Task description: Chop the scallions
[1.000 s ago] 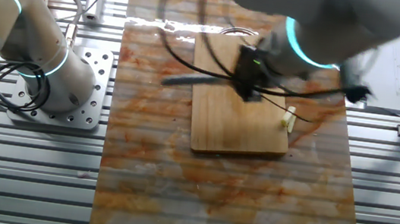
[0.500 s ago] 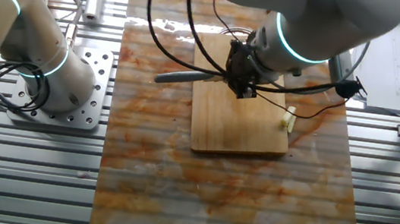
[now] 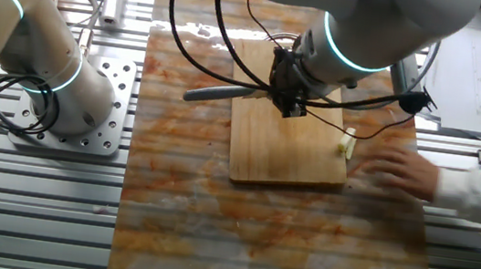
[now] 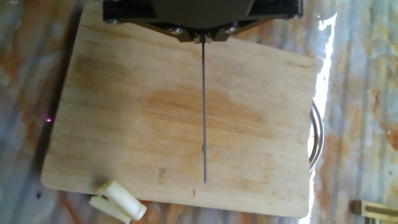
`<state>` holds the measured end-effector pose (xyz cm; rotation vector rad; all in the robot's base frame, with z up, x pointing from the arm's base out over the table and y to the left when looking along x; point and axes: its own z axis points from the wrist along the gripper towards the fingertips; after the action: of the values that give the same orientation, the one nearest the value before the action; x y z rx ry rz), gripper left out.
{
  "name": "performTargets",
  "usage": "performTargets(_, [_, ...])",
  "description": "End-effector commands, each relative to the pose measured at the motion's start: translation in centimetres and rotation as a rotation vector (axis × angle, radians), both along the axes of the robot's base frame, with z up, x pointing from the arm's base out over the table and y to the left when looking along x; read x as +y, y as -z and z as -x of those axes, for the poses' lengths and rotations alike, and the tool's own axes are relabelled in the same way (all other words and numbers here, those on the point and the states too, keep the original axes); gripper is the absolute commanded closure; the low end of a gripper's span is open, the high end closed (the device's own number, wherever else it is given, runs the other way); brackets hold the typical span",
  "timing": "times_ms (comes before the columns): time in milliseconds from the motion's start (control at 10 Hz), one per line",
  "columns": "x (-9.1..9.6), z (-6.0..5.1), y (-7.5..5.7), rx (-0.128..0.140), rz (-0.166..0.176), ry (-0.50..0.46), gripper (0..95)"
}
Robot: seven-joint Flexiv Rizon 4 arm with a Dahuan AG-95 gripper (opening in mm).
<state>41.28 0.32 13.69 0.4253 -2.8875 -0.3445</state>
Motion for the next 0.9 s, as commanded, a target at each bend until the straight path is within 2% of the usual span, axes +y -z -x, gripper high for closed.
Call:
performTargets(100, [-0.04, 0.32, -0.03, -0.035, 0.015, -0.003, 95.0])
performTargets(300, [-0.04, 0.32, -0.04, -0.051, 0.023, 0.007, 95.0])
performTargets(900, [-0.04, 0.32, -0.04, -0.062, 0.027, 0.025, 95.0])
